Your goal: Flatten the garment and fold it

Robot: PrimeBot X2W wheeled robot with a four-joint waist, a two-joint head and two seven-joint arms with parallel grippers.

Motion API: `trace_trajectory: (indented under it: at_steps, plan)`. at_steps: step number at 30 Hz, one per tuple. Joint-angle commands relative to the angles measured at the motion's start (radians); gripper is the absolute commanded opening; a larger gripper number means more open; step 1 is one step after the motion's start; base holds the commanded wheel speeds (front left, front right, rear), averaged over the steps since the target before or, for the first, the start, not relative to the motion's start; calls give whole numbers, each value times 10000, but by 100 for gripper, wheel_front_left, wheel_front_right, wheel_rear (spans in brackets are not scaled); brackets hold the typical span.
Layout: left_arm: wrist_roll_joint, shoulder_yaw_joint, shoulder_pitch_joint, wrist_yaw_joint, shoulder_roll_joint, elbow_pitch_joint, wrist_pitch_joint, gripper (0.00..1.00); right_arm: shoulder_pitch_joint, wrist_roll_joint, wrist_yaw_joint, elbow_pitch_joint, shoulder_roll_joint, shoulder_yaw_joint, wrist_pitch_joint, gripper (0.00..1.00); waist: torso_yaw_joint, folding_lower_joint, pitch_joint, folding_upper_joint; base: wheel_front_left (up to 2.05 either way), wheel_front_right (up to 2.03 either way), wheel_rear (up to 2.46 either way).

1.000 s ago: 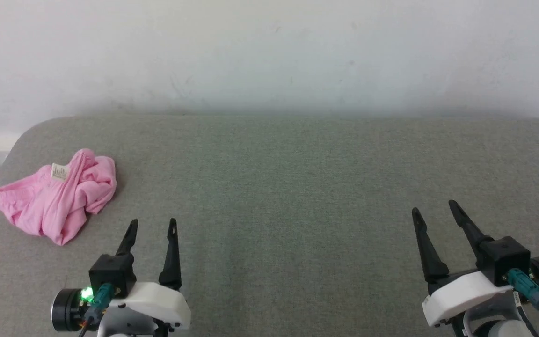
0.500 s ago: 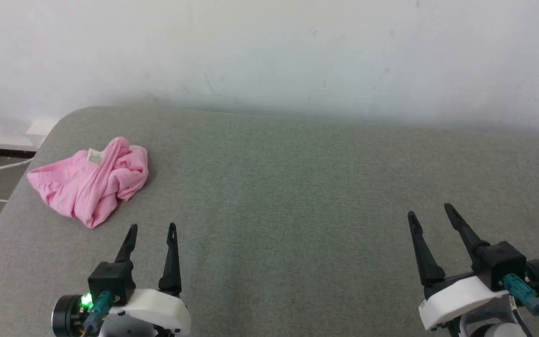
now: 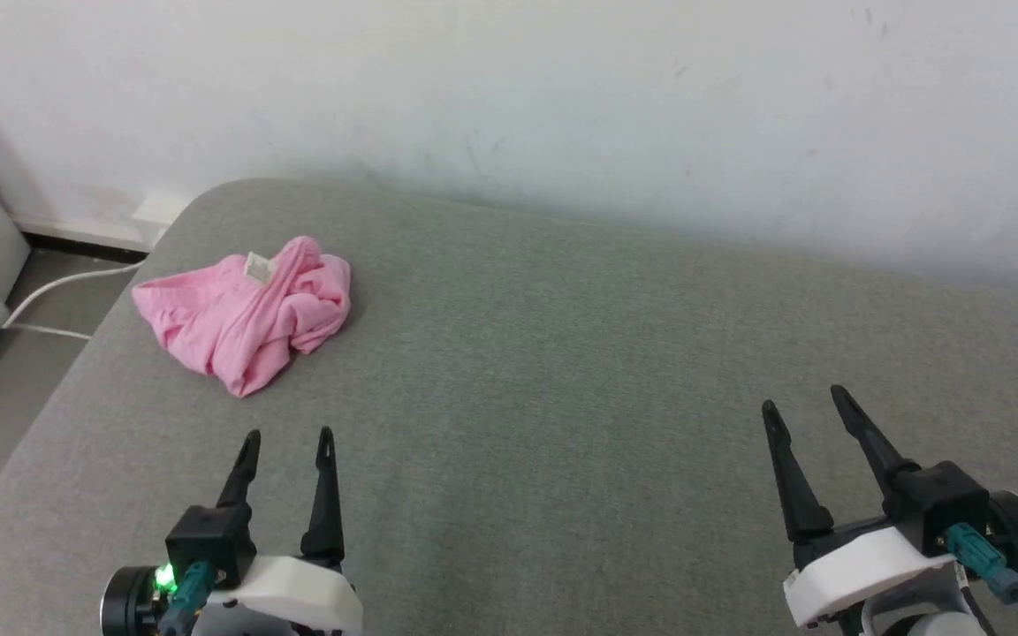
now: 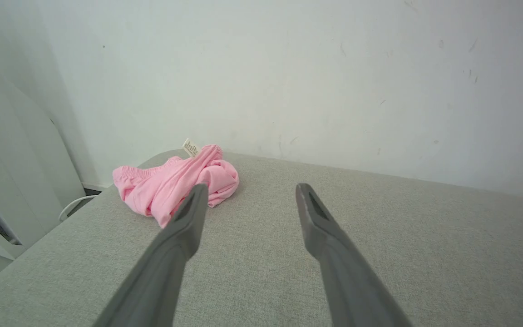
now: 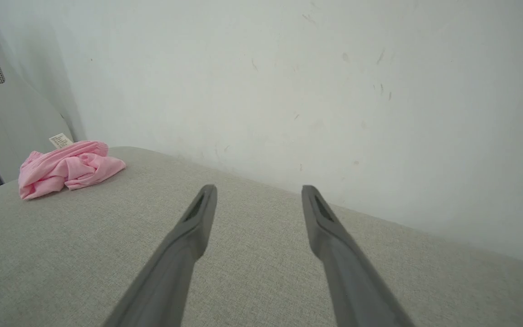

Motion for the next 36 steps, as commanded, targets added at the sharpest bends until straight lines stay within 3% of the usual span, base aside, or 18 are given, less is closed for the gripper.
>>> trace_trajectory:
  at_steps: [1, 36]
  plan:
    - [-75, -16, 152, 31, -15, 52, -116, 100, 109, 72, -7, 42, 26, 62, -104, 100, 252, 0, -55, 0, 0, 0, 0]
    - [-401, -172, 422, 96, -21, 194, -827, 100, 218, 372, -10, 410, 39, 449, -814, 100, 2123, 0, -261, 0, 0, 0, 0]
